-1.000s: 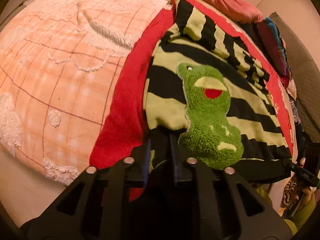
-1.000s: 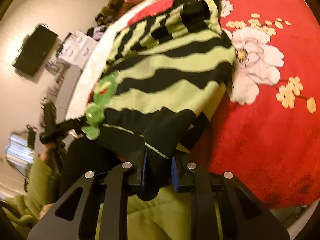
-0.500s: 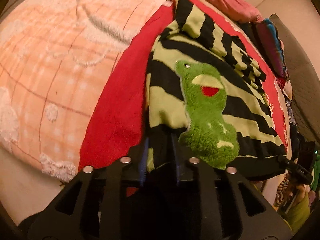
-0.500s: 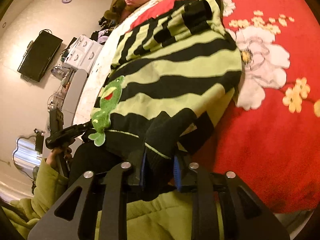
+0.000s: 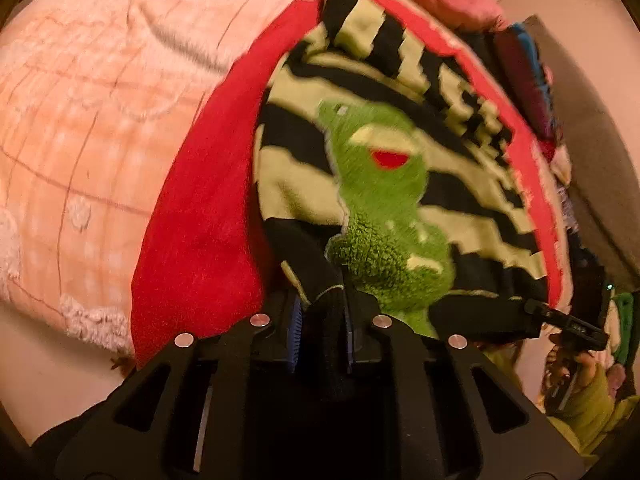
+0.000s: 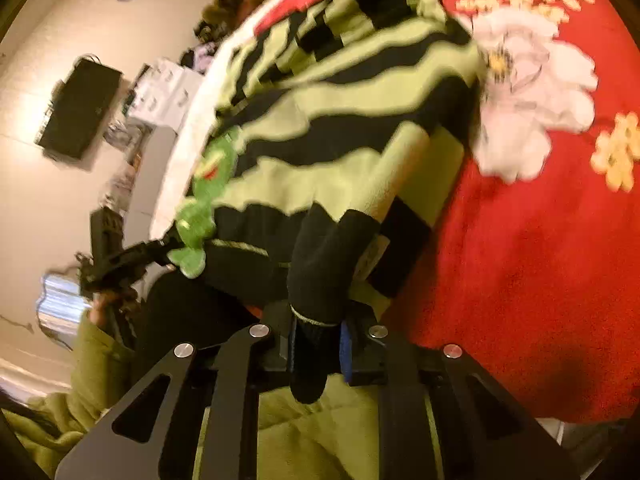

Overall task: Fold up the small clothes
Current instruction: 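Lift the hem with both grippers and fold it toward the collar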

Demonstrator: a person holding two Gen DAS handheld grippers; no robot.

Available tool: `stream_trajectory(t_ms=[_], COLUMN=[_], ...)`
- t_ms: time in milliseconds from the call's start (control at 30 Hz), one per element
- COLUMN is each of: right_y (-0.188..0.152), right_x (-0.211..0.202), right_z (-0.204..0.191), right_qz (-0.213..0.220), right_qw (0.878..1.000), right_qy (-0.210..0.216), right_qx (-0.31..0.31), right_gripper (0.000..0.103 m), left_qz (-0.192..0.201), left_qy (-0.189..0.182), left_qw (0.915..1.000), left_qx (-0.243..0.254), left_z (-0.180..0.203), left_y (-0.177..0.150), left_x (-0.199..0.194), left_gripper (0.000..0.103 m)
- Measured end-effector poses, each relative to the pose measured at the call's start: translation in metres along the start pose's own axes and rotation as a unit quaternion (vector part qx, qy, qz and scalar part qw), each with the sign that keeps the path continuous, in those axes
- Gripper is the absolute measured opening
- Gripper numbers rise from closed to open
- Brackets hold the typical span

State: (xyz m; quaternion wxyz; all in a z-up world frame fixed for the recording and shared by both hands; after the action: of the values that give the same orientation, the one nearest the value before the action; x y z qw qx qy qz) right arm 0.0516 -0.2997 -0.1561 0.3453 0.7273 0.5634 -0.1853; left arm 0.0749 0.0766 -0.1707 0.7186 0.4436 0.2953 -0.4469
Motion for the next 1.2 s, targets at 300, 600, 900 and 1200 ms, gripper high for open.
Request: stream_trajectory(t_ms=[300, 600, 900, 1200], right_y=[0.074, 0.166, 0.252, 0.297], right_x=[-0.047, -0.044, -0.022, 0.026], right_z=[-0.016, 0.002, 0.022, 0.065], right_qz=[0.095, 0.137, 0.162, 0.153], right_qw=[0.993, 0.984, 0.982, 0.98], right_qy=[0.067, 0.09, 0.055, 0.001], right_qx=[0.009, 0.068, 0.082, 0.128], right_gripper=[0.013, 0.013, 0.013, 0.016], left_qz=[0.07, 0.1, 0.125, 0.158], left_qy=[-0.064, -0.073, -0.053, -0.028], left_qw=[0.9953, 0.9914, 0.9885, 0.9764], left_qx=[-0.018, -0.043, -0.066, -0.145], left_z=[0.031, 0.05, 0.062, 0.045], left_y=[0.057, 0.136, 0.222, 0.264], left_x=[-0.026, -0.005, 0.037, 0.085], left_gripper=[0.007, 0.007, 0.007, 0.009])
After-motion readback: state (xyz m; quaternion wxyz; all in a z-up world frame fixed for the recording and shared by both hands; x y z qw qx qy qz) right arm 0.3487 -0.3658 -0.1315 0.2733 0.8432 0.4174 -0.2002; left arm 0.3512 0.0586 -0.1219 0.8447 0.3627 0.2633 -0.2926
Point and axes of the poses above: each gripper's, at about its wrist camera, not at the fingertips, and x roughly the way its jaws point, z to its right, y to its top, the point moved 7 cm from there along x, roughly the way its jaws point, and after that the axes turned 5 degrees about z, right-handed, at the moved point
